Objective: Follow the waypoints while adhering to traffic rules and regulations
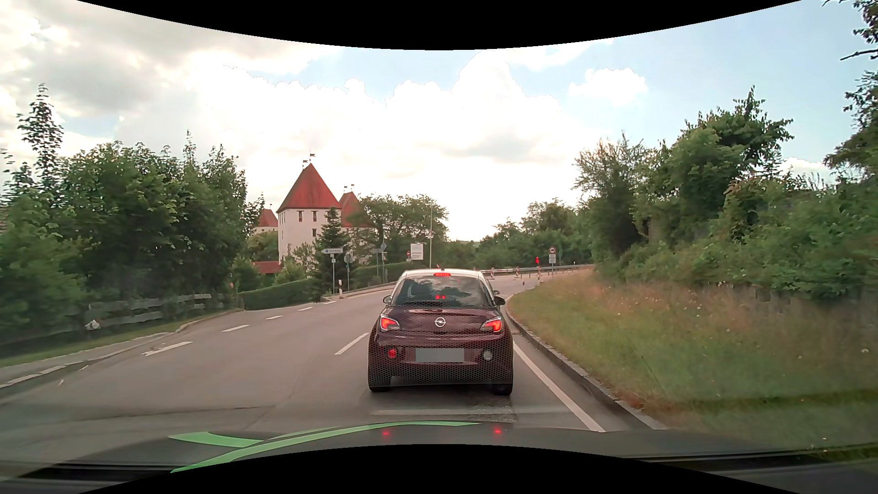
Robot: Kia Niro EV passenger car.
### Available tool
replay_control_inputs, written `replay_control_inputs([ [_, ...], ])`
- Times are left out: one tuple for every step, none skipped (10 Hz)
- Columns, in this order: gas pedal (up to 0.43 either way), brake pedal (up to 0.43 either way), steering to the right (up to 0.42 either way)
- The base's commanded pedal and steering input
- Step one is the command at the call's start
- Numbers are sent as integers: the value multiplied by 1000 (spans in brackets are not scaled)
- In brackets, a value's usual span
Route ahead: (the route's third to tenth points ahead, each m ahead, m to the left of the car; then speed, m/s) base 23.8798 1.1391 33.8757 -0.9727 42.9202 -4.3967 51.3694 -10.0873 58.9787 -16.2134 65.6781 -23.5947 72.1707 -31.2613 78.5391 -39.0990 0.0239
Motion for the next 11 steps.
replay_control_inputs([
  [0, 268, 25],
  [0, 268, 24],
  [0, 268, 25],
  [0, 268, 25],
  [0, 268, 24],
  [0, 274, 25],
  [0, 274, 25],
  [0, 274, 25],
  [0, 274, 25],
  [0, 274, 25],
  [0, 274, 25],
])
